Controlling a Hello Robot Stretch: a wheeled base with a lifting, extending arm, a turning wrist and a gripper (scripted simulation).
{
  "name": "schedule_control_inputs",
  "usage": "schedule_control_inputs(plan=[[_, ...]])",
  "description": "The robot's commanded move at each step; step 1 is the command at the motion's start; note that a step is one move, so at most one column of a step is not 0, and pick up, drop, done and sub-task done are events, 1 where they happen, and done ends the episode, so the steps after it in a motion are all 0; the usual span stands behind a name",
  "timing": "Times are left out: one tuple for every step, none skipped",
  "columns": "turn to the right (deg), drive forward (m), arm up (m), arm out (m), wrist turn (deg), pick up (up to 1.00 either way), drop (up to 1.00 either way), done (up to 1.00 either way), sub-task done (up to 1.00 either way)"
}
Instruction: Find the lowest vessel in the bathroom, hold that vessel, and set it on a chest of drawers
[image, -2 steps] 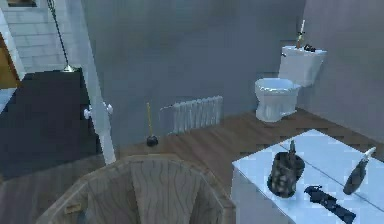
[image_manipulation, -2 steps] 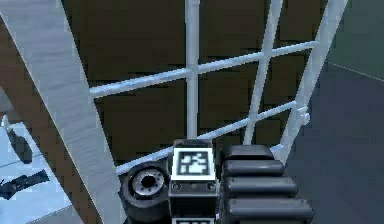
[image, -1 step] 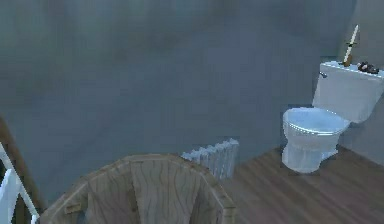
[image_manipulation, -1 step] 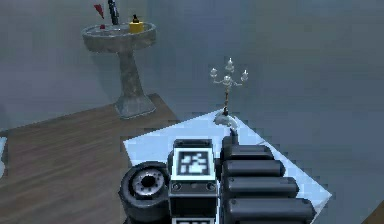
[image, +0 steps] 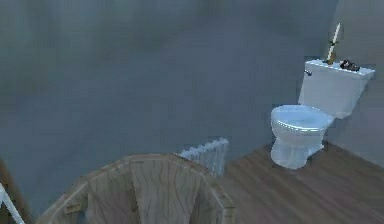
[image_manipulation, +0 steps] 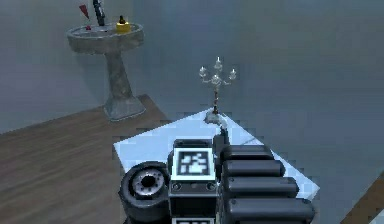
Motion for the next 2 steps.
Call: schedule_control_inputs(plan=[[0.0,0.20,0.00,0.00,0.0,0.00,0.00,0.00,0.00],[45.0,0.00,0.00,0.00,0.0,0.00,0.00,0.00,0.00]])
